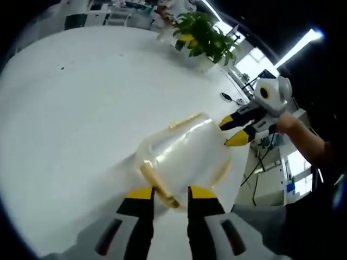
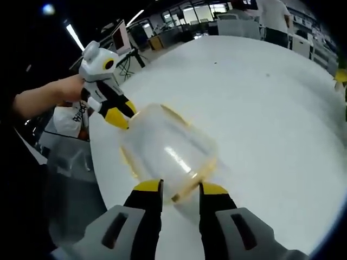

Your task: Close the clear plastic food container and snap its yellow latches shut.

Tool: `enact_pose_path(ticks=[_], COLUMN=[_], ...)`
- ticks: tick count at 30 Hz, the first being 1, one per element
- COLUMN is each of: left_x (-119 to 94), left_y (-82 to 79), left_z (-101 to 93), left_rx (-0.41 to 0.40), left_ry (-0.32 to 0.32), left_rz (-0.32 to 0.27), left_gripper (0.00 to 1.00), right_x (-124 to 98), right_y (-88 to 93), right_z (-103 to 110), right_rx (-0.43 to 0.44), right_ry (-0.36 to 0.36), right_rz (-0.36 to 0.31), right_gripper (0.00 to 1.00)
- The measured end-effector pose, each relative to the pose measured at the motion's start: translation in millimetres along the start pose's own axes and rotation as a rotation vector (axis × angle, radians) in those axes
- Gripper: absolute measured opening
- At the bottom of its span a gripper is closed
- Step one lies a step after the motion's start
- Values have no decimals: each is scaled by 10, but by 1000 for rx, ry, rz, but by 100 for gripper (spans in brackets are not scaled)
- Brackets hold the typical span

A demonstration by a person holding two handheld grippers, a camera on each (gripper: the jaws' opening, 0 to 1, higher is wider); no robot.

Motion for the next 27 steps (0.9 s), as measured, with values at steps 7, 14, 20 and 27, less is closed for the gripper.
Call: enact_pose_path(ticks=[7,14,20,27], left_x=[-33,-58,-80,-150], left_y=[-36,-71,-100,-259], left_z=[-14,-48,-56,-203], left_rx=[108,246,319,522], left_ry=[-85,-181,-234,-301], left_rz=[-17,-24,-30,-76], left_gripper=[18,20,21,23], right_x=[5,8,1,-48], right_y=[-17,-56,-71,-152], right_z=[-6,0,-9,-7], right_rx=[-84,-181,-251,-402], right_ry=[56,95,134,187], right_rz=[27,59,66,74], right_gripper=[25,27,29,25])
Point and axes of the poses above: the point that each gripper's makers call its tool centre point, and the gripper's own axes: x roughly forward along the fingers, z roughly to its left, y roughly out of its underside, the point moved 1 cm from there along -x, roughly backward along the fingers, and after that the axes turned 8 degrees about z, right-handed, at the moved point
